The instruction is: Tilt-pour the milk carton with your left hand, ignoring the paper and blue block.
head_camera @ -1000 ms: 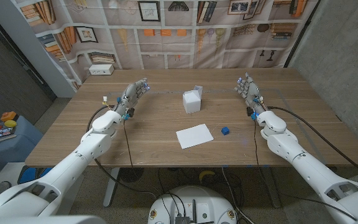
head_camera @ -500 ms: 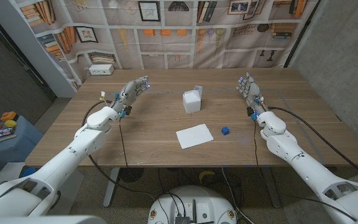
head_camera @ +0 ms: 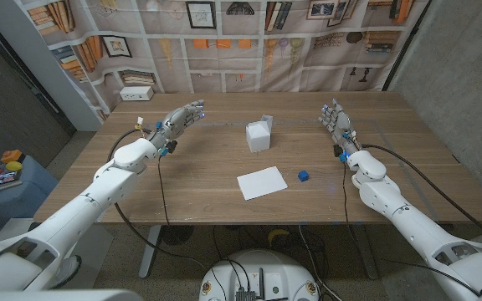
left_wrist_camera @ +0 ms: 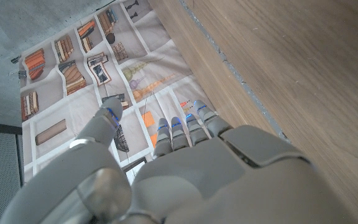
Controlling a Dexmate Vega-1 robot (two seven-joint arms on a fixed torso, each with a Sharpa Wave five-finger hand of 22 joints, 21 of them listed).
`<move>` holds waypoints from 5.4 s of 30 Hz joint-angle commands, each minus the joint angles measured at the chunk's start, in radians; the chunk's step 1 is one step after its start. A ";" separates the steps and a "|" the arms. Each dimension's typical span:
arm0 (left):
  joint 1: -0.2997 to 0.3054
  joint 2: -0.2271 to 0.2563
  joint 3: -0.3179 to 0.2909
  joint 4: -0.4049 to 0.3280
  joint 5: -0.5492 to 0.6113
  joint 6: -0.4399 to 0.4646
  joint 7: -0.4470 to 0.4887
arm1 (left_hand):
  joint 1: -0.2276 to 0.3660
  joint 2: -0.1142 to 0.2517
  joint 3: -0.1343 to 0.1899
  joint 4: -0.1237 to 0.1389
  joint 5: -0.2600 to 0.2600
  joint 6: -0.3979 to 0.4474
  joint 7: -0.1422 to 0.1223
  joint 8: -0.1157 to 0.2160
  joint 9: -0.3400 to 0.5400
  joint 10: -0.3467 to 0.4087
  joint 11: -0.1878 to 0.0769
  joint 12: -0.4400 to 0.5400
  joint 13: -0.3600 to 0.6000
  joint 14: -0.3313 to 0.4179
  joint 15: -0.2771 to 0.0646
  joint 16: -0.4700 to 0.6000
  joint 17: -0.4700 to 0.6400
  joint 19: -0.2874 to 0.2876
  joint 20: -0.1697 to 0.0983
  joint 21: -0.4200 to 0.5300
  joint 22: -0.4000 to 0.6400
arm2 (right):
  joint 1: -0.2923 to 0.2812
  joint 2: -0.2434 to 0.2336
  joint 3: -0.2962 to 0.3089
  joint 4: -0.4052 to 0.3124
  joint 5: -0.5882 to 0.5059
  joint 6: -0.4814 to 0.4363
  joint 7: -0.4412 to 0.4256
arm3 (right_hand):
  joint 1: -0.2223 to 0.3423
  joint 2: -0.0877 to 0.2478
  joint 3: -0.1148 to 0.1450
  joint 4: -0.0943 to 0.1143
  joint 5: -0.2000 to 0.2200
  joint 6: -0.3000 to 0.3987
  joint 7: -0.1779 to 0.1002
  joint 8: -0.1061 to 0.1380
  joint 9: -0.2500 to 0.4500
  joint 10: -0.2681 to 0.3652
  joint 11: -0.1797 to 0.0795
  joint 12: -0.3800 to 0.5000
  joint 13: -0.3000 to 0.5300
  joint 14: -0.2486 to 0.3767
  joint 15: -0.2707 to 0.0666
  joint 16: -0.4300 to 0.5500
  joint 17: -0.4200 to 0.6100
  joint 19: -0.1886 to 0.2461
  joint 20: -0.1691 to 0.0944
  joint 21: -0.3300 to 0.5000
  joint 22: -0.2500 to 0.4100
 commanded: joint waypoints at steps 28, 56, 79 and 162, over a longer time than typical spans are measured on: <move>-0.199 0.075 0.158 0.000 0.201 0.099 -0.218 | 0.175 -0.159 -0.017 0.007 0.004 -0.227 0.012 -0.018 0.004 -0.199 0.034 -0.021 0.004 -0.200 0.043 -0.011 0.005 -0.215 -0.035 -0.009 0.002 | 0.067 0.045 0.005 0.161 0.016 0.064 0.060 | -0.011 0.004 0.007 -0.005 0.001 0.001 -0.004 0.003 0.003 0.006 -0.003 0.006 0.002 0.004 0.009 0.006 -0.006 0.002 0.005 0.004 0.003; -0.192 0.078 0.210 -0.107 0.347 0.170 -0.140 | 0.231 -0.170 -0.067 0.015 0.004 -0.431 0.058 -0.018 0.004 -0.391 0.092 -0.023 0.004 -0.370 0.079 -0.010 0.007 -0.396 -0.038 -0.010 0.003 | 0.134 0.083 0.003 0.292 0.023 0.108 0.117 | -0.016 0.006 0.009 -0.011 0.000 -0.001 -0.005 0.003 0.003 0.003 -0.003 0.005 0.002 -0.002 0.013 0.008 -0.013 -0.002 0.008 0.006 0.003; -0.217 -0.017 0.266 0.002 0.401 0.109 -0.107 | 0.233 -0.170 -0.079 0.016 0.006 -0.439 0.056 -0.009 0.003 -0.406 0.091 -0.016 0.003 -0.381 0.077 -0.004 0.007 -0.432 -0.034 -0.009 0.004 | 0.064 0.045 0.021 0.201 0.038 0.091 0.095 | -0.013 0.009 0.014 -0.019 0.000 -0.005 -0.006 0.003 0.003 0.001 -0.004 0.005 0.002 -0.002 0.013 0.010 -0.019 -0.001 0.010 0.007 0.003; -0.377 -0.236 0.371 0.387 0.455 -0.081 -0.106 | 0.378 -0.139 -0.118 0.011 0.000 -0.177 0.125 0.094 0.012 -0.104 0.107 0.049 0.012 -0.078 0.065 0.036 0.007 -0.265 -0.019 0.020 0.003 | 0.008 0.032 0.042 0.150 0.050 0.104 0.066 | -0.019 0.014 0.019 -0.036 -0.005 -0.004 -0.008 0.005 0.003 -0.004 -0.006 0.005 0.002 -0.008 0.018 0.018 -0.030 -0.004 0.024 0.009 0.004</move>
